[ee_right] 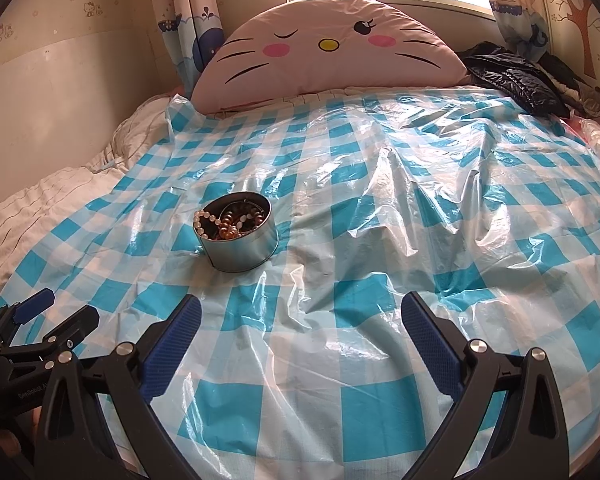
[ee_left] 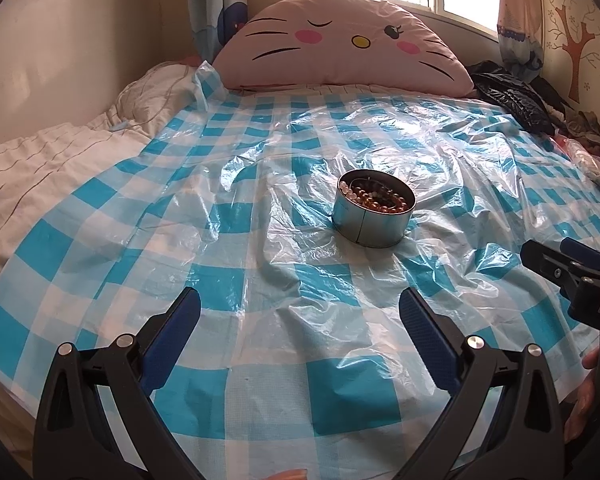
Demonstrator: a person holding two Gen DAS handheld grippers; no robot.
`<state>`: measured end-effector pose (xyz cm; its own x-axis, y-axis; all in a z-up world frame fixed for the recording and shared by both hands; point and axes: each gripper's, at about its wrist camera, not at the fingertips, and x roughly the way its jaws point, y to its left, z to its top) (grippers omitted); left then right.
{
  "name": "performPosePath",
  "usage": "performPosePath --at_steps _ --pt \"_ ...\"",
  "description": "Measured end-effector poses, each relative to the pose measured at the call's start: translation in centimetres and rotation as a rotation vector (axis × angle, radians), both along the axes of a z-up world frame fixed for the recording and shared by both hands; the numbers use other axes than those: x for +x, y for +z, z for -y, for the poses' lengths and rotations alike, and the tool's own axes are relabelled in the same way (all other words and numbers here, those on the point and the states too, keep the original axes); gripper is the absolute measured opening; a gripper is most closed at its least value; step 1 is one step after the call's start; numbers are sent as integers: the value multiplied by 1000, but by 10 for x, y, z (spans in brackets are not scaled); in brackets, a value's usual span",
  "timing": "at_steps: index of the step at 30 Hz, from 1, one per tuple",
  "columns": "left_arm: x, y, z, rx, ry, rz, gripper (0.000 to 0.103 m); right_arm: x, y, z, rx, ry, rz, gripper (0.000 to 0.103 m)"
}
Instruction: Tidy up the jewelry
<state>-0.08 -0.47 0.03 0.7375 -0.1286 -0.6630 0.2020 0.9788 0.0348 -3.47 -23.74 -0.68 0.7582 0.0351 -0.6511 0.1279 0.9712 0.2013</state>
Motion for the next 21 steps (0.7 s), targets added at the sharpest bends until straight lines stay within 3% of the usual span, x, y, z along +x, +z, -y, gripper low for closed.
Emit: performPosePath --at_steps 21 --pt "-1 0 0 -3 -3 0 96 0 0 0 -3 0 -2 96"
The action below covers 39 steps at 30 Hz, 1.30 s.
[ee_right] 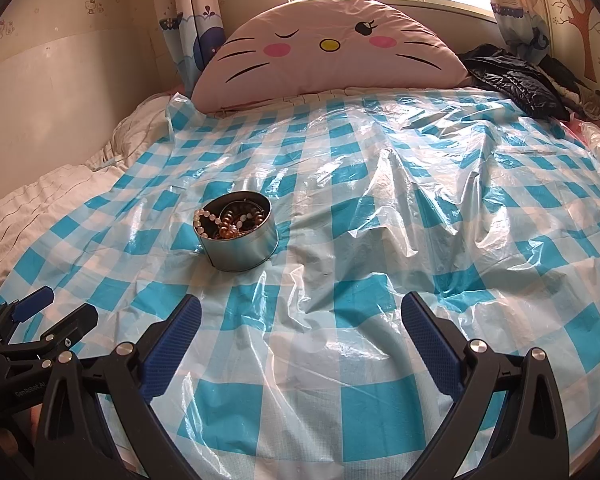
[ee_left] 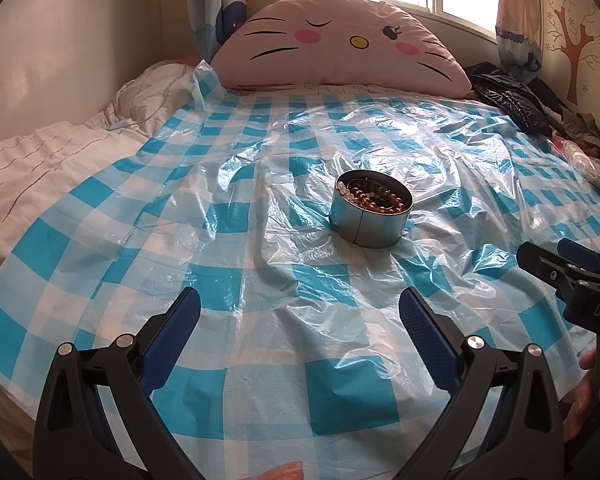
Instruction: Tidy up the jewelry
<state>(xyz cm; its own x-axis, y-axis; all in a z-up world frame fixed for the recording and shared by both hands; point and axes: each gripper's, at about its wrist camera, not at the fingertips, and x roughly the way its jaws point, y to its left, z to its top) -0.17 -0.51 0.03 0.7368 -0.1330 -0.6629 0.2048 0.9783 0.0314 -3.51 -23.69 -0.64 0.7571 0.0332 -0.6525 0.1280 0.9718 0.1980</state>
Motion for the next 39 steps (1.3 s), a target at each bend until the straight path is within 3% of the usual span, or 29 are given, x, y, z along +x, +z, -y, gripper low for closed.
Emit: performPosePath --at_steps 39 --pt "4 -4 5 10 12 -28 96 1 0 -3 -5 0 -3 96"
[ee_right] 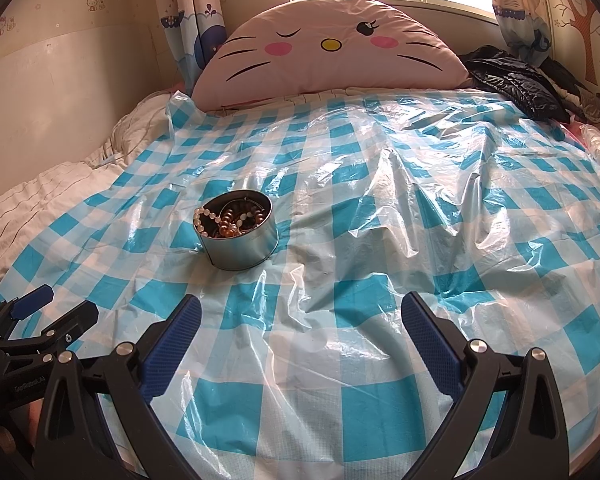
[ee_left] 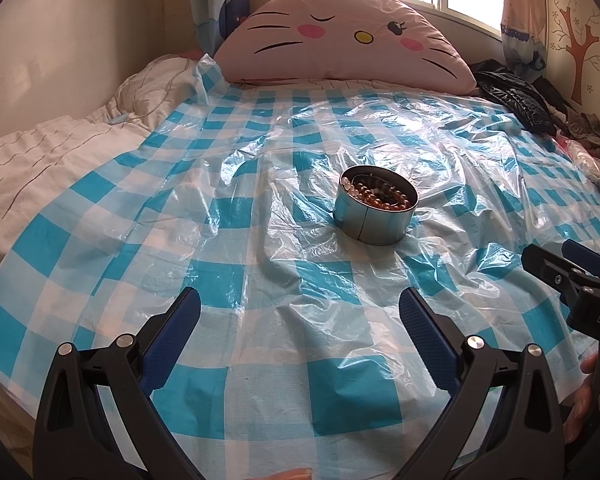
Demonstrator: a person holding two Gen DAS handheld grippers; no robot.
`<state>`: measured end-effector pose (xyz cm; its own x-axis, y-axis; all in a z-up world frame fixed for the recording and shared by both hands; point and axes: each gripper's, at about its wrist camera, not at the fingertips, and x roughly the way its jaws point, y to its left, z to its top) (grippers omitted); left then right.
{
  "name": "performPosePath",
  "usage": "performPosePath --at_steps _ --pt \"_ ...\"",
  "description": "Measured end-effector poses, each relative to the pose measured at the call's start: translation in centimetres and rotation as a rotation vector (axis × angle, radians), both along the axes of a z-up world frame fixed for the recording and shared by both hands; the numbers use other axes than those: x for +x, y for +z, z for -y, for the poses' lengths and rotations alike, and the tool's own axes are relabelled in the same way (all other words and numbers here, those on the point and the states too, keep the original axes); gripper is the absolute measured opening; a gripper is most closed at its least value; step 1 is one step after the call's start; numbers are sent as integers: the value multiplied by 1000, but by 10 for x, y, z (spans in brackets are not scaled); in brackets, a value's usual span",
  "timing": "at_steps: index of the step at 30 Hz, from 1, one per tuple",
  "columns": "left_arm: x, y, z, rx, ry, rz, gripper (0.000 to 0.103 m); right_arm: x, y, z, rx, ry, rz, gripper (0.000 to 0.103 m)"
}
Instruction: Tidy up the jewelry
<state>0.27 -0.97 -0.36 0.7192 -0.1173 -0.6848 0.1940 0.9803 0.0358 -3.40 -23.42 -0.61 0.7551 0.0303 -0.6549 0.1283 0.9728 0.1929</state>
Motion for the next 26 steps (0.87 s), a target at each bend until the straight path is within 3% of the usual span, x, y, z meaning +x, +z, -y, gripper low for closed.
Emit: performPosePath --at_steps 4,7,12,15,23,26 --pt "2 -4 7 48 -19 -12 96 0 0 0 -1 0 0 96" --pt "-5 0 11 62 -36 33 96 1 0 -1 1 -1 0 96" --pt "-22 15 6 -12 -96 139 96 0 0 -1 -1 0 0 96" --pt "-26 19 3 -23 -81 168 96 0 0 0 0 -1 -1 96" --pt "-6 6 -7 -43 -22 32 96 1 0 0 -3 1 -1 96" --pt "-6 5 -7 -44 -27 31 96 1 0 0 -2 1 -1 96"
